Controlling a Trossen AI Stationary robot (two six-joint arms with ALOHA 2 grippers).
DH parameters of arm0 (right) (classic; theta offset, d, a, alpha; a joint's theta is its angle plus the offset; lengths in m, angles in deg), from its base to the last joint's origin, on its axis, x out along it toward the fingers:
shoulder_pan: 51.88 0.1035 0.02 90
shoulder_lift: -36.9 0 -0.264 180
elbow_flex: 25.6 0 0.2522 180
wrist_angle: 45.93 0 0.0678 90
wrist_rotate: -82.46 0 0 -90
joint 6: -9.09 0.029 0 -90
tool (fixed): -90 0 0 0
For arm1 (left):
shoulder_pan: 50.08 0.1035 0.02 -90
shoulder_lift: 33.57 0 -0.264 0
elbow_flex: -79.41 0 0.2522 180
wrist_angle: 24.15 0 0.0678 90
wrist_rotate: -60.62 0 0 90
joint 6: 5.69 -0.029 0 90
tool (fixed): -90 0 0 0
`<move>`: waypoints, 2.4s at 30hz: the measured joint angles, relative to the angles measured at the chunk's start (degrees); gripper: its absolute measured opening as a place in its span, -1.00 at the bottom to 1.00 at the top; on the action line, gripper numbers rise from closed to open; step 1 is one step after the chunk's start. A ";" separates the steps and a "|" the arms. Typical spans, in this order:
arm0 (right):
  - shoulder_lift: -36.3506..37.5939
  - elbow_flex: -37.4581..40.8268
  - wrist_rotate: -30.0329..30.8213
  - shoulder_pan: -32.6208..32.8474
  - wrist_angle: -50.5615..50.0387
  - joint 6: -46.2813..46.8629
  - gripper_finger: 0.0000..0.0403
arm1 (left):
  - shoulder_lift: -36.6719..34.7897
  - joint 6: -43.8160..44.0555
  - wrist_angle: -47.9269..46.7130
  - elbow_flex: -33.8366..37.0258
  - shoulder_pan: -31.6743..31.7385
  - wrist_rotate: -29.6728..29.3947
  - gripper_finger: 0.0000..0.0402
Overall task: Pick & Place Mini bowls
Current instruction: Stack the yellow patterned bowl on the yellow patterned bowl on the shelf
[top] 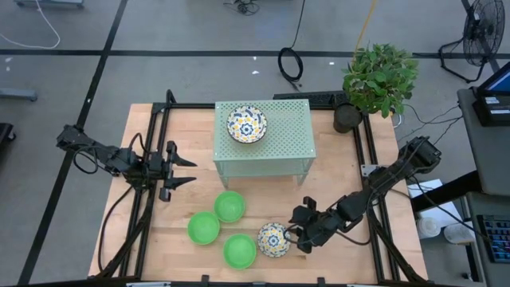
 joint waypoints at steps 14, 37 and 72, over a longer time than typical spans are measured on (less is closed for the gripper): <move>-5.58 0.02 -4.60 -0.03 5.94 2.23 -0.40 | 0.00 -0.01 -0.01 0.00 0.02 0.00 -0.01; -6.10 0.02 -4.82 -2.09 5.59 7.06 -0.40 | -0.01 -0.01 0.00 0.00 0.00 0.00 -0.01; -5.79 -8.31 -7.56 -3.78 -9.88 5.50 -0.63 | 0.00 -0.01 0.00 0.00 0.00 0.00 -0.01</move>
